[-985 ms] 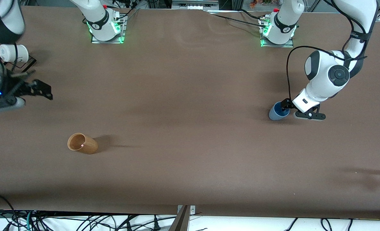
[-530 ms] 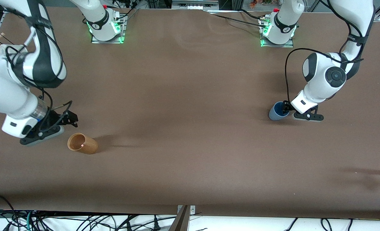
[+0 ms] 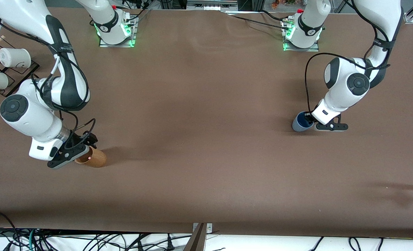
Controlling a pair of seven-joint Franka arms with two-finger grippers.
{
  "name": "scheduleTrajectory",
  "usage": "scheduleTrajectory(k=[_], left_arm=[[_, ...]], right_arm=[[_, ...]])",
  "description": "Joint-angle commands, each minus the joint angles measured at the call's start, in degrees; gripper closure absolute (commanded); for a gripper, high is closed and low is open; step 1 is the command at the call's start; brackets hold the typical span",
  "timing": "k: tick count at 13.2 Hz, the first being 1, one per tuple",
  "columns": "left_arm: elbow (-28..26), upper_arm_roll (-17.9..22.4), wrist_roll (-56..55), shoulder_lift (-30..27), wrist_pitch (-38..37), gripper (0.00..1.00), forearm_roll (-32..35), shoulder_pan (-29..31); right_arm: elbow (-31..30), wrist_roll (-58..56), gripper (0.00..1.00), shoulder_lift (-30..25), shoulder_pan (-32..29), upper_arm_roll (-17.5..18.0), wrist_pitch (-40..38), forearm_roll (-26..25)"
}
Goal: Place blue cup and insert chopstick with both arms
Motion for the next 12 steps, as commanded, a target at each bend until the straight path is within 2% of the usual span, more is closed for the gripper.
scheduleTrajectory(k=[1, 2, 5, 7, 9, 12], left_arm=[[6.3, -0.6, -1.1, 0.0, -6.0, 1.00, -0.6, -2.9], [9.8, -0.7, -2.8, 0.9, -9.4, 1.00, -1.7, -4.7], [24.7, -0.6, -7.3, 7.5, -18.0, 1.00, -5.1, -14.4], [34.2, -0.6, -8.3, 13.0, -18.5, 1.00, -5.2, -21.3], [42.6, -0.6, -16.6, 18.9, -20.0, 1.00, -5.2, -26.1], [51.5, 0.7, -28.2, 26.2, -23.5, 1.00, -4.6, -34.1]], right_arm=[[0.3, -2.2, 0.08, 1.1, -0.3, 0.4, 2.6, -0.5], [0.3, -2.3, 0.10, 1.5, -0.2, 0.4, 3.1, -0.5], [0.4, -2.9, 0.33, 1.4, -0.2, 0.9, 3.1, -0.5], [0.4, -3.1, 0.52, 1.3, -0.2, 1.0, 3.1, -0.5], [0.4, -3.1, 0.67, 1.3, -0.2, 1.1, 3.1, -0.5], [0.5, -3.4, 0.89, 0.7, -0.2, 1.1, 2.9, -0.5]])
